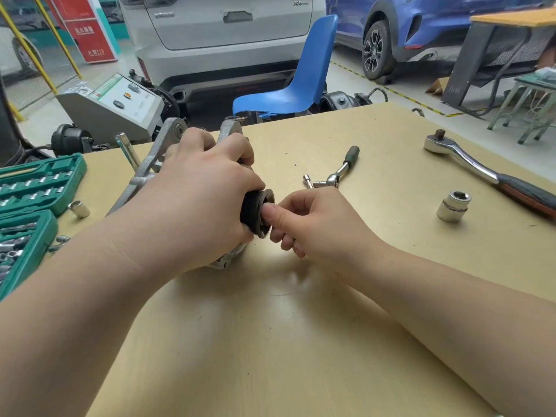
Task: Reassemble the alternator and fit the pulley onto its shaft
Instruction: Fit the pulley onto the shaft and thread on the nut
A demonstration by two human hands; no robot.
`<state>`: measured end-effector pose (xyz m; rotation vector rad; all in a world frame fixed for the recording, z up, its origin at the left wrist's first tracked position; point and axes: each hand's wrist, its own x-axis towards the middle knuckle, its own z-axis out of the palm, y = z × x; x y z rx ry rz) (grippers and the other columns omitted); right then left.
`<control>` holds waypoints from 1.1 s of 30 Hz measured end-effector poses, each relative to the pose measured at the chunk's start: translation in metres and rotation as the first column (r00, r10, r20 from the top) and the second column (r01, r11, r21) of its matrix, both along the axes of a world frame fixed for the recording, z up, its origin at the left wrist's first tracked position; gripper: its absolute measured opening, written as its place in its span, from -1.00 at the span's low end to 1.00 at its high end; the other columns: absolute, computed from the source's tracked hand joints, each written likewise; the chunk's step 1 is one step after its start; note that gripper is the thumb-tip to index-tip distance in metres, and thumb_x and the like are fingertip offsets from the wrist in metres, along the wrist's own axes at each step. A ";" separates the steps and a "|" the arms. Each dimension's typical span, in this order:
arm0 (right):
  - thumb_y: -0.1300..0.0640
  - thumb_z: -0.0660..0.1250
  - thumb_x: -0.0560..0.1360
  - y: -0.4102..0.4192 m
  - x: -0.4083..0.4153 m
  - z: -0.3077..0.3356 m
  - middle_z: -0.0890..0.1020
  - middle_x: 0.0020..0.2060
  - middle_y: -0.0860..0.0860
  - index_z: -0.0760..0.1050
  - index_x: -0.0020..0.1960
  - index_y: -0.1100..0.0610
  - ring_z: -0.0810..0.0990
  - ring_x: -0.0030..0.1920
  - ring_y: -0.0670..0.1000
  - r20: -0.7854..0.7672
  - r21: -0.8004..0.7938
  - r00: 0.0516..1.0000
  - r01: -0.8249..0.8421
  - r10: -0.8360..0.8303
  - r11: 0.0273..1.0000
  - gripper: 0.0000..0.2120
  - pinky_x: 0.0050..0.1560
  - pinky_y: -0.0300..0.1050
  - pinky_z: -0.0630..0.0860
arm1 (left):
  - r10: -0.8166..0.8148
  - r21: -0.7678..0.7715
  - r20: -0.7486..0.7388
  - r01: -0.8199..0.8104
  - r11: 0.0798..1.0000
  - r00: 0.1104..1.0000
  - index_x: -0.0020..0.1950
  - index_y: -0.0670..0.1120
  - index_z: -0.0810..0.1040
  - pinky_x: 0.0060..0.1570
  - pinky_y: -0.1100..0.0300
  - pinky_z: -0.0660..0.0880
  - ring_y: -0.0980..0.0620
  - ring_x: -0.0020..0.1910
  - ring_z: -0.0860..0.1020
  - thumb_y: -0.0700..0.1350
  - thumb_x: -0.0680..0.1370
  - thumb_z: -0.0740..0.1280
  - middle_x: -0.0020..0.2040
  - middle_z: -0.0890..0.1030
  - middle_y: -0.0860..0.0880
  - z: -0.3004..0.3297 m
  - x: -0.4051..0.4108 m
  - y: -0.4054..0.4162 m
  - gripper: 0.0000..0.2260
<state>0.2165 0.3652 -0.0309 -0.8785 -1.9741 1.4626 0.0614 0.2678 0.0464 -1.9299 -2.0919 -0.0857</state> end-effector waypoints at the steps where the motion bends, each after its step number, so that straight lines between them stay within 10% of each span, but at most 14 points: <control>1: -0.06 0.43 0.60 -0.001 0.000 0.000 0.71 -0.35 -0.03 0.66 -0.20 0.06 0.61 -0.40 -0.14 0.007 0.023 1.000 0.008 -0.008 1.000 -0.73 -0.37 -0.19 0.47 | 0.000 0.000 0.003 0.000 1.000 1.000 0.32 0.26 0.66 0.17 -0.05 0.33 -0.12 0.34 0.23 0.27 0.49 0.50 0.36 0.38 0.17 0.000 0.000 0.000 -0.59; 16: 0.16 0.58 0.45 -0.005 0.002 -0.003 0.65 -0.28 -0.15 0.64 -0.09 0.10 0.57 -0.24 -0.08 -0.052 0.429 0.997 0.070 -0.052 0.900 -0.87 -0.17 -0.16 0.47 | -0.011 -0.002 0.006 0.011 1.000 1.000 0.33 0.25 0.67 0.26 -0.12 0.38 -0.11 0.32 0.21 0.26 0.49 0.52 0.37 0.40 0.15 0.000 0.000 -0.001 -0.58; 26: -0.08 0.45 0.58 0.001 -0.001 -0.001 0.70 -0.28 -0.02 0.66 -0.17 0.04 0.67 -0.25 -0.01 0.021 0.189 0.999 0.042 -0.047 0.981 -0.77 -0.23 0.04 0.62 | 0.002 -0.010 -0.001 -0.002 1.000 1.000 0.29 0.25 0.68 0.09 0.02 0.24 -0.13 0.31 0.24 0.27 0.47 0.43 0.34 0.39 0.17 0.001 0.002 0.000 -0.60; 33: 0.13 0.55 0.52 -0.001 -0.002 -0.002 0.72 -0.31 0.08 0.64 -0.13 0.13 0.66 -0.37 0.00 -0.193 -0.007 0.978 0.078 -0.078 0.997 -0.88 -0.34 -0.08 0.60 | 0.002 -0.012 -0.003 -0.002 1.000 1.000 0.34 0.25 0.66 0.19 -0.06 0.35 -0.12 0.33 0.23 0.25 0.50 0.50 0.37 0.39 0.14 0.002 0.002 -0.001 -0.59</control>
